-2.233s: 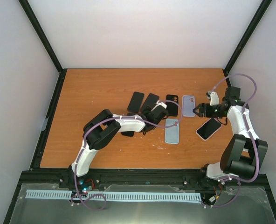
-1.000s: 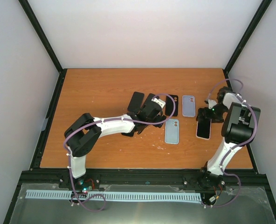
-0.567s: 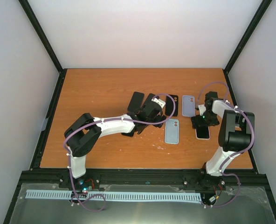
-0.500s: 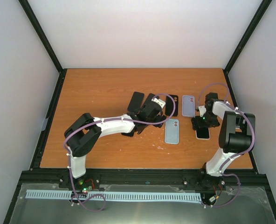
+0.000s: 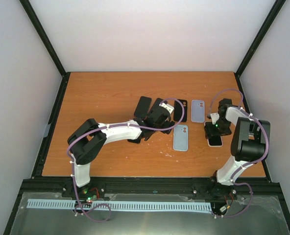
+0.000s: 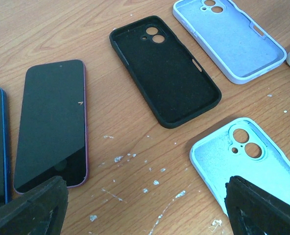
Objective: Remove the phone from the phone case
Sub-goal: Pick up the phone at the center of the board.
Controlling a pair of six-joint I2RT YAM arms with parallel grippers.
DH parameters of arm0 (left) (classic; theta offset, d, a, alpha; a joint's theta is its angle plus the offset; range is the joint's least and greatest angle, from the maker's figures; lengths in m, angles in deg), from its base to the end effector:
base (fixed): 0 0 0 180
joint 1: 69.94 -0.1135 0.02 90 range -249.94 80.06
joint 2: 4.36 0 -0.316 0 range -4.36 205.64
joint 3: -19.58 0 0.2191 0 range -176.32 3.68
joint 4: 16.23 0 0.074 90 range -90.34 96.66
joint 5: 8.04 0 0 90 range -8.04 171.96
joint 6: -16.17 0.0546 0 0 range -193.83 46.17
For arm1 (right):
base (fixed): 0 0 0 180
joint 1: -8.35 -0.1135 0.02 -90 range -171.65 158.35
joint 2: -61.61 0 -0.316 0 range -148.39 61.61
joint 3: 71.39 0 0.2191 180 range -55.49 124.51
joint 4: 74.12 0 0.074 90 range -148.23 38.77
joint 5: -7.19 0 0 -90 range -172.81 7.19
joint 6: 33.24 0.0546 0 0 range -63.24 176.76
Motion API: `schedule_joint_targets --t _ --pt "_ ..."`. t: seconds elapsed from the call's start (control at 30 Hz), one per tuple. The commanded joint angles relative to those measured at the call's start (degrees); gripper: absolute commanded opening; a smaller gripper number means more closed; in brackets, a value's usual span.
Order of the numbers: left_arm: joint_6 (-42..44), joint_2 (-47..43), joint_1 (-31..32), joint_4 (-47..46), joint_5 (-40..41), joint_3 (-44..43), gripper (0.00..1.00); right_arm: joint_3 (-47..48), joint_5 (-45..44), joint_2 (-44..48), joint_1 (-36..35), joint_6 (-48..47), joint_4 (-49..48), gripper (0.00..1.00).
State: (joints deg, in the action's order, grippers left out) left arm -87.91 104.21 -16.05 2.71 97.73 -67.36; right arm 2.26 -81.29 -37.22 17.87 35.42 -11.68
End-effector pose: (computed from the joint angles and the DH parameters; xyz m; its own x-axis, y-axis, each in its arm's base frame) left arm 0.2598 -0.3309 0.2500 -0.5313 0.3311 -0.7798 0.5429 0.8397 -0.0133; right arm 0.2686 -0.0436 0.2041 -0.9776 -0.2049 -0.0483 -0.2056 0.9786 0.0096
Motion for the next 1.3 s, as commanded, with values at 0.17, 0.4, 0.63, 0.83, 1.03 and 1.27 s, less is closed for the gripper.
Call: schedule_joint_targets --t 0.17,0.4,0.63,0.83,1.03,1.27 --pt "-1.93 -0.73 -0.17 -1.07 -2.25 -1.46 0.88 0.00 -1.03 1.09 4.19 -2.77 3.09 0.67" --pt "-4.57 -1.91 -2.34 -2.19 -8.60 -1.08 0.88 -0.18 -0.53 6.30 4.19 -2.41 4.09 0.64" --pt "-10.15 -3.70 -7.13 -5.06 -20.28 -0.37 0.86 2.94 6.29 13.86 4.06 -2.87 7.25 0.59" --pt "-14.79 -2.13 -9.32 -6.84 -28.57 -2.53 0.82 5.68 11.93 18.22 1.11 -2.75 8.66 0.58" --pt "-21.24 0.47 -10.99 -8.69 -36.35 -5.15 0.79 7.52 15.53 21.08 -3.58 -0.38 6.79 0.57" --pt "-25.79 0.53 -11.08 -11.40 -38.12 -5.75 0.78 5.30 18.41 22.97 -8.45 1.92 2.06 0.55"
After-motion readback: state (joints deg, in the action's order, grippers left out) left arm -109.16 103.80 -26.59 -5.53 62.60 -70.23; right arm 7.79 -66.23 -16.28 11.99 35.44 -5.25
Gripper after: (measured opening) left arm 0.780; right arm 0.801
